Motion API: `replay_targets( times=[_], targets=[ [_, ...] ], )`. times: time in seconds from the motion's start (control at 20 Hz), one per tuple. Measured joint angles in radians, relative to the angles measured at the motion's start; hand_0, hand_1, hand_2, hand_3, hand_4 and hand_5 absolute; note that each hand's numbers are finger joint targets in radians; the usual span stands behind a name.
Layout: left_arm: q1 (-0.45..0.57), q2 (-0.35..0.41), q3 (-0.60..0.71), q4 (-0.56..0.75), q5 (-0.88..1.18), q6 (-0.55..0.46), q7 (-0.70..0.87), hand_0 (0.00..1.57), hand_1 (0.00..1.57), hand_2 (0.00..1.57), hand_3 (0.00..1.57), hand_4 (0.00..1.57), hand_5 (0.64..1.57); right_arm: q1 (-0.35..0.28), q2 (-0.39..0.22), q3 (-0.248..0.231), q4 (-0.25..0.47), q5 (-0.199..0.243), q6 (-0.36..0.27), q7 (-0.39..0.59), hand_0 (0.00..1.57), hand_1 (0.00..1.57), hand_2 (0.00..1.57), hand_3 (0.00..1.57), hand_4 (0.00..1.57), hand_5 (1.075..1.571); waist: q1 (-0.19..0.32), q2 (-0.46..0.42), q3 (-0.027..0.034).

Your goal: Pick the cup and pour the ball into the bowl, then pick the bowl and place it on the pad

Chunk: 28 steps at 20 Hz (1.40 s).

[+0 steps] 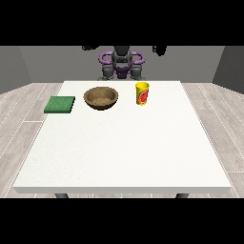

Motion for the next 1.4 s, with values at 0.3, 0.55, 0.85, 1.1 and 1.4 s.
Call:
replay_targets(
  times=[0.3, 0.55, 0.85, 1.1, 1.4],
  targets=[
    [0.032, -0.018, -0.046, 0.072, -0.037, -0.023, -0.188, 0.0, 0.0, 0.0, 0.0, 0.0, 1.546, -0.113, -0.041, -0.104, 0.08, 0.009, 0.015, -0.059, 0.0, 0.0, 0.37, 0.68, 0.69, 1.569, 0.024, 0.141, 0.0],
    [0.083, -0.025, -0.09, 0.132, -0.065, -0.018, -0.317, 0.0, 0.0, 0.0, 0.0, 0.0, 1.536, -0.146, -0.1, -0.204, 0.172, -0.02, 0.062, -0.121, 0.0, 0.0, 0.43, 0.64, 0.67, 1.569, 0.039, 0.186, 0.0],
    [0.096, -0.016, -0.06, 0.293, -0.076, -0.055, -0.464, 0.0, 0.0, 0.0, 0.0, 0.0, 1.535, -0.197, -0.153, -0.281, 0.258, -0.036, 0.102, -0.131, 0.0, 0.0, 0.43, 0.61, 0.65, 1.565, 0.044, 0.186, 0.0],
    [0.047, -0.015, -0.03, 0.471, -0.086, -0.041, -0.567, 0.0, 0.0, 0.0, 0.0, 0.0, 1.538, -0.23, -0.154, -0.285, 0.294, -0.021, 0.11, -0.115, 0.0, 0.0, 0.4, 0.62, 0.65, 1.564, 0.025, 0.173, 0.0],
    [-0.034, -0.007, 0.024, 0.632, -0.084, -0.026, -0.648, 0.0, 0.0, 0.0, 0.0, 0.0, 1.528, -0.239, -0.184, -0.318, 0.317, -0.04, 0.159, -0.127, 0.0, 0.0, 0.35, 0.57, 0.64, 1.566, -0.01, 0.171, -0.0003]
  ],
)
